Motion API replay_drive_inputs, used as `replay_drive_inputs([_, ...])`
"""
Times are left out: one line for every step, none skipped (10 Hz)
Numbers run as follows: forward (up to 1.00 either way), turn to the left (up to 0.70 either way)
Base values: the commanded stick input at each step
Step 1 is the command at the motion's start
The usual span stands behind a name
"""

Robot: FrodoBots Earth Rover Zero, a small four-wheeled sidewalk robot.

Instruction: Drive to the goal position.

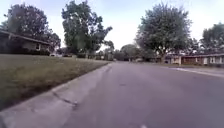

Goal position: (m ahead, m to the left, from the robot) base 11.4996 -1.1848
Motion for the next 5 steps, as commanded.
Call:
replay_drive_inputs([1.00,-0.23])
replay_drive_inputs([1.00,-0.07])
replay_drive_inputs([1.00,0.00])
replay_drive_inputs([1.00,0.00])
replay_drive_inputs([1.00,0.00])
